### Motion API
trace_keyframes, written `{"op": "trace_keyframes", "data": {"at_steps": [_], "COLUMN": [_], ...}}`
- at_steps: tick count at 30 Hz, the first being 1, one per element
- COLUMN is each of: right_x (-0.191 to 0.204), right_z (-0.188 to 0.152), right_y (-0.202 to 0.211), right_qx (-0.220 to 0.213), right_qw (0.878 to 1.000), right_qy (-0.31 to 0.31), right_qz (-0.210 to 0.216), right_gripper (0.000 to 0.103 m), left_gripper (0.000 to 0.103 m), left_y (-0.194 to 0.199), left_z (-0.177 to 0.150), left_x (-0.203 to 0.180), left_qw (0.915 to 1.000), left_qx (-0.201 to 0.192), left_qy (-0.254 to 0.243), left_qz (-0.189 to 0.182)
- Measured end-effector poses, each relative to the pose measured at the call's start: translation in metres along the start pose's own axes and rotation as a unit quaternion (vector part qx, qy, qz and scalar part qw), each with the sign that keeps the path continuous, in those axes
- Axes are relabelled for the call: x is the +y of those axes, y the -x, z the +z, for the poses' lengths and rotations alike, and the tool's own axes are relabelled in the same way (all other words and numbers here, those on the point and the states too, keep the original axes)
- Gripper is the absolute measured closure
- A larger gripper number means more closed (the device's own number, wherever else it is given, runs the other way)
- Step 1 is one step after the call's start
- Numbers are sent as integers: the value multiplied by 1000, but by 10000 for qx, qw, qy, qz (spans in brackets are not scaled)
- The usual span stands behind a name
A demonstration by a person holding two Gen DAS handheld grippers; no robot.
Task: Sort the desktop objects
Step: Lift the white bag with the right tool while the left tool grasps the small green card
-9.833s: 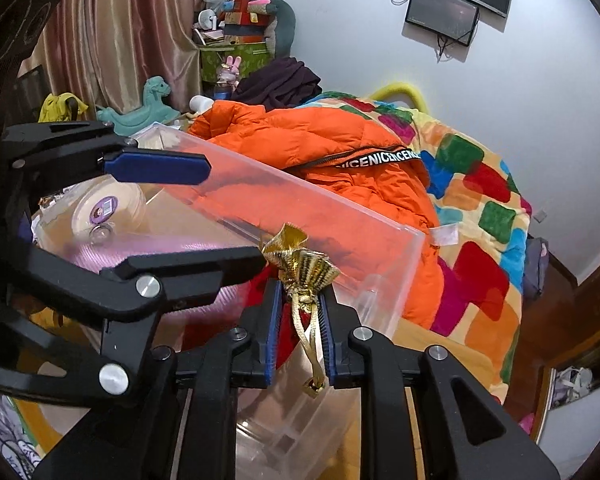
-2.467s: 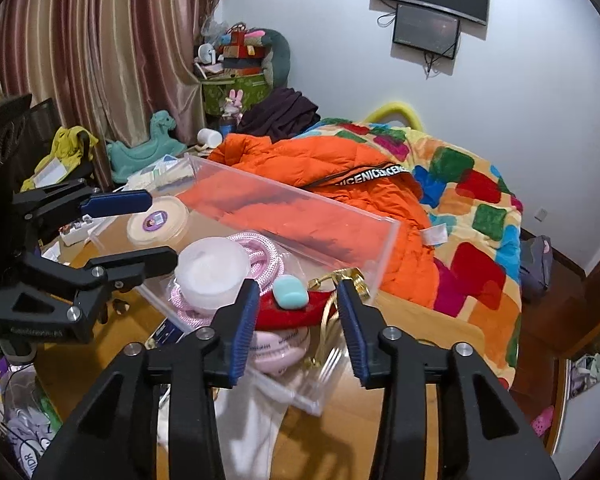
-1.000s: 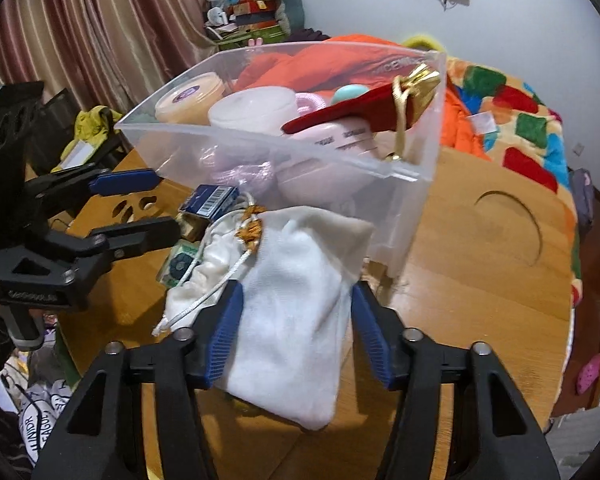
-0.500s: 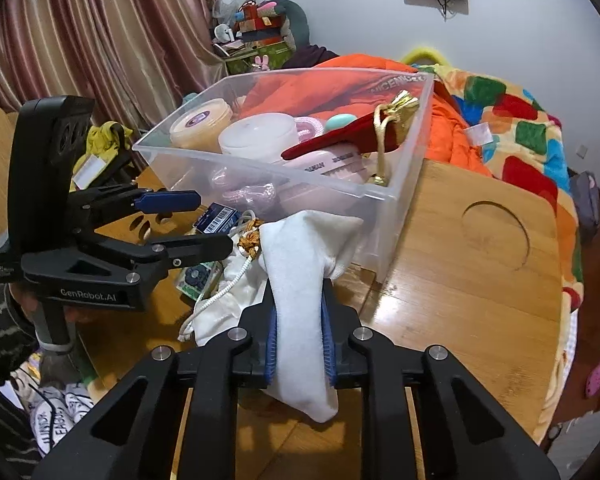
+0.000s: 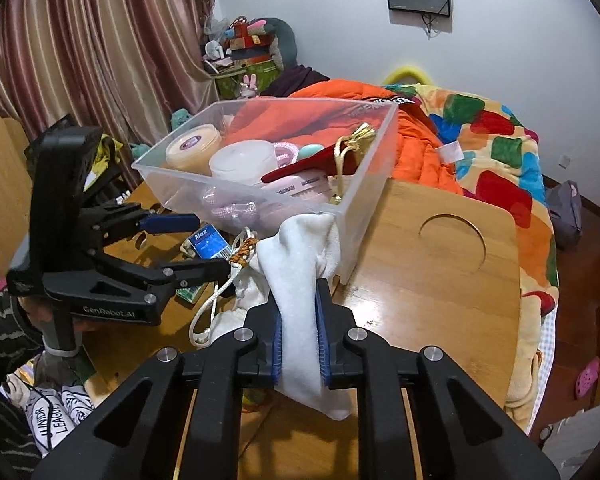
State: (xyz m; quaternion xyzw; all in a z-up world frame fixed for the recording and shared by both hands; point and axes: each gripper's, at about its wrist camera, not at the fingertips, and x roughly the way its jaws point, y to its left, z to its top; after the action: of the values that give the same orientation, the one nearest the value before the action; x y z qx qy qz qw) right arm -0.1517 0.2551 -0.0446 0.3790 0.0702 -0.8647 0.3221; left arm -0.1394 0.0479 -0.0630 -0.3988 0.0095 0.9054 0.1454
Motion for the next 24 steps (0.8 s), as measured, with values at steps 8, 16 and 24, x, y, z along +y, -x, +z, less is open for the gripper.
{"op": "trace_keyframes", "data": {"at_steps": [8,16,24], "right_x": [-21,-47,-55], "right_z": [-12,-29,-30], "right_y": [10,2,-1], "right_qx": [16,151,102], "right_qw": [9995,9972,9960], "right_qy": [-259,-695,-784], "right_qz": [-167,-234,-412], "right_gripper": [91,91,91], "left_gripper": [28,28,28], "left_y": [-1,16,23], "left_z": [1,-3,-19], "left_x": [-15,-23,-18], "left_qw": [9991,9978,9964], "left_qx": [-62,-226,-125], "left_qy": [-384,-624,-794], "left_qz": [137,-93,262]}}
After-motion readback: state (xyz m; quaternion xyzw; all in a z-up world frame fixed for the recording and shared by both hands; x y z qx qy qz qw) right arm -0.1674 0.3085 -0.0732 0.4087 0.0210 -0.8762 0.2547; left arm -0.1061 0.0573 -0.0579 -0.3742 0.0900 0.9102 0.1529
